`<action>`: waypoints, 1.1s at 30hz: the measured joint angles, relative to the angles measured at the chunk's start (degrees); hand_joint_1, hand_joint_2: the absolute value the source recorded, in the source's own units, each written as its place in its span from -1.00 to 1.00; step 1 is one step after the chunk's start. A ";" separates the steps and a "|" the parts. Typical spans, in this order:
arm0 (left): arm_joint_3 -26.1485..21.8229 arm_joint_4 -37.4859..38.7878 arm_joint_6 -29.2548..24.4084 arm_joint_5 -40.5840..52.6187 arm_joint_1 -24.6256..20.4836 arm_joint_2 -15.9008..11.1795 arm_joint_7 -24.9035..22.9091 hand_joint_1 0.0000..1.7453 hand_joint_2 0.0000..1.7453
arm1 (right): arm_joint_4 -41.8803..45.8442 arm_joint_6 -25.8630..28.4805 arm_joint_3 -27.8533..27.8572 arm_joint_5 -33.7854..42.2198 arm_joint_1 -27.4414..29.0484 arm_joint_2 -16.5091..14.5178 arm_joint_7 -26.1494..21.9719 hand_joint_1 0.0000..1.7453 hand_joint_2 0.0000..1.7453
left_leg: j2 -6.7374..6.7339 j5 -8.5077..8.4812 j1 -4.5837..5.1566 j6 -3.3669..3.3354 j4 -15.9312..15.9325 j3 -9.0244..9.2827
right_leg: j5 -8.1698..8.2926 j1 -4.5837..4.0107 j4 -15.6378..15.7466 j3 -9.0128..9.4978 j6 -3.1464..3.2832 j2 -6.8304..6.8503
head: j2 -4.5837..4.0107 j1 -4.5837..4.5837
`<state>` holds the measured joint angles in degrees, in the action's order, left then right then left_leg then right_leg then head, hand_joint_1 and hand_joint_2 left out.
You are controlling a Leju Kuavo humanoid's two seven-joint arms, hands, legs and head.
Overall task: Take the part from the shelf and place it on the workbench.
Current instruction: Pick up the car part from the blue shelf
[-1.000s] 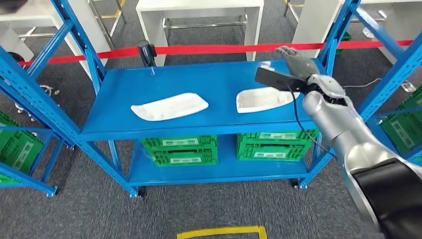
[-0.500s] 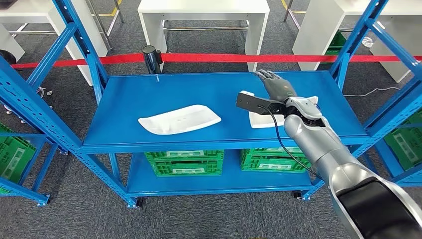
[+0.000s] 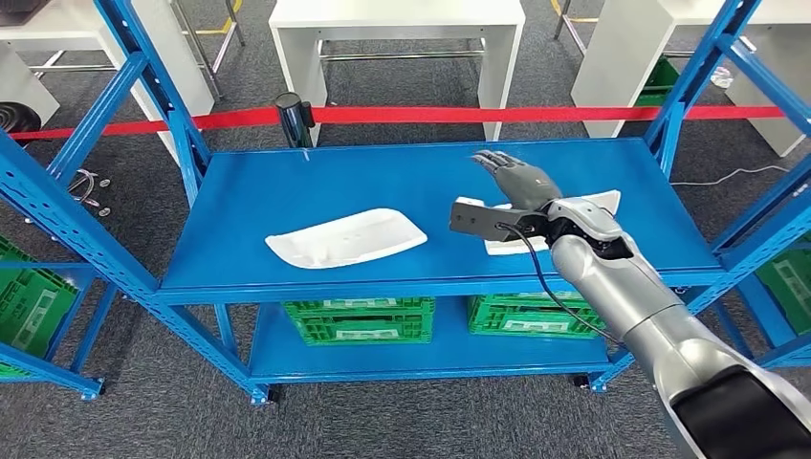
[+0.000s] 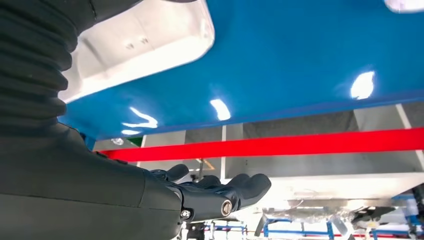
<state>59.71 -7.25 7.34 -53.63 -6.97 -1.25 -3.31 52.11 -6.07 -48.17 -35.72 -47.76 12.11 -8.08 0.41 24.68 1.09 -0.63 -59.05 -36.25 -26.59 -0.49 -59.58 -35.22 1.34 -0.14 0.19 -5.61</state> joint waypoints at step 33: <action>0.03 -0.01 -0.04 -1.52 0.12 -0.15 0.91 -1.00 -1.00 | 18.17 -5.60 -6.35 -2.71 11.90 18.19 11.34 0.01 1.00 | -0.03 0.19 0.27 0.18 0.40 0.41 | -0.34 0.35 0.11 0.34 0.15 0.04 | 0.00 -0.01</action>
<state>59.73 -7.26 7.30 -55.15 -6.85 -1.40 -2.40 70.29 -11.67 -54.52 -38.43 -35.86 30.30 3.27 0.38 24.87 1.36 -0.45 -58.65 -35.84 -26.94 -0.13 -59.47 -34.88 1.49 -0.10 0.19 -5.62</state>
